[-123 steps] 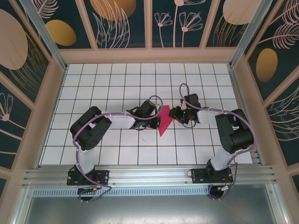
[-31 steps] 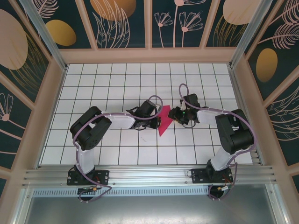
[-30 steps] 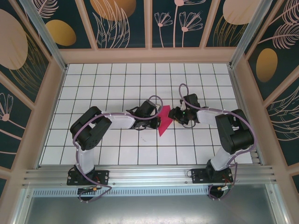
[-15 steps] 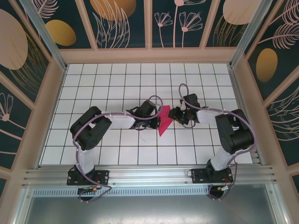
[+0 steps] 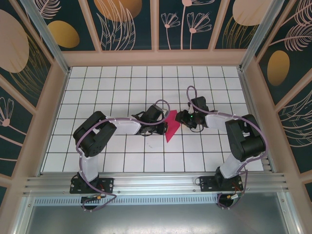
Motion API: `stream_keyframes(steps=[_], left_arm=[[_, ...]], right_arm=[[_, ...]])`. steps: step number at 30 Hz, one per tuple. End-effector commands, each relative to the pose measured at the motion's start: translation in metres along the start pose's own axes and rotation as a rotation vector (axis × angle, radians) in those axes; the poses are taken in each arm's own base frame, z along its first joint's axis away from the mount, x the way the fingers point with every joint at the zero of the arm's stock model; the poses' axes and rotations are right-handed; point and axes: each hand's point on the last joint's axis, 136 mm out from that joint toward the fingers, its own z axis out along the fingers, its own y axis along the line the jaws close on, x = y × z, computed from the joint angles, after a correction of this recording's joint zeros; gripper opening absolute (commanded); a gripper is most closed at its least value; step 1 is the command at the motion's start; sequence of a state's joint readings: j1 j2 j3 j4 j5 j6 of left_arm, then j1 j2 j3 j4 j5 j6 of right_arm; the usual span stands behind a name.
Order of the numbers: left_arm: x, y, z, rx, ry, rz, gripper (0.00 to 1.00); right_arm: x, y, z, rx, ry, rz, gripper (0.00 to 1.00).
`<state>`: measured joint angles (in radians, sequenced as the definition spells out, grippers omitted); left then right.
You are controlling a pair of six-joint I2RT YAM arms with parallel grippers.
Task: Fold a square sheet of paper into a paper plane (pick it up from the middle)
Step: Third fold the triangle at the center of the table.
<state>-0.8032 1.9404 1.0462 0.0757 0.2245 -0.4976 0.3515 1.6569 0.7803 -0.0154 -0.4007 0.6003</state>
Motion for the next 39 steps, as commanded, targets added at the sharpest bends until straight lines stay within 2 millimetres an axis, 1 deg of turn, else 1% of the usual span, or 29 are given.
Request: stream_keyframes(steps=[1, 6, 11, 20, 24, 28, 31, 39], left_arm=[[0.022, 0.017, 0.006, -0.047, 0.069, 0.002, 0.00], [0.020, 0.016, 0.006, -0.045, 0.065, 0.002, 0.00], [0.021, 0.017, 0.006, -0.047, 0.067, 0.003, 0.00], [0.022, 0.017, 0.005, -0.047, 0.070, 0.002, 0.00], [0.022, 0.017, 0.006, -0.046, 0.070, 0.002, 0.00], [0.022, 0.017, 0.007, -0.045, 0.071, 0.001, 0.00], [0.021, 0.016, 0.007, -0.044, 0.069, 0.003, 0.00], [0.021, 0.016, 0.006, -0.044, 0.068, 0.002, 0.00]], right_arm=[[-0.001, 0.010, 0.000, -0.025, 0.006, -0.018, 0.45], [0.004, 0.013, 0.007, -0.044, 0.034, -0.015, 0.44], [0.005, 0.015, 0.008, -0.047, 0.035, -0.017, 0.44], [-0.008, 0.006, -0.008, 0.020, -0.041, -0.027, 0.45], [-0.005, 0.003, -0.002, 0.015, -0.021, -0.018, 0.46], [0.003, 0.006, 0.006, -0.024, 0.016, -0.006, 0.46], [0.005, 0.001, 0.009, -0.008, 0.023, 0.003, 0.45], [0.003, 0.004, 0.007, -0.013, 0.018, 0.000, 0.45]])
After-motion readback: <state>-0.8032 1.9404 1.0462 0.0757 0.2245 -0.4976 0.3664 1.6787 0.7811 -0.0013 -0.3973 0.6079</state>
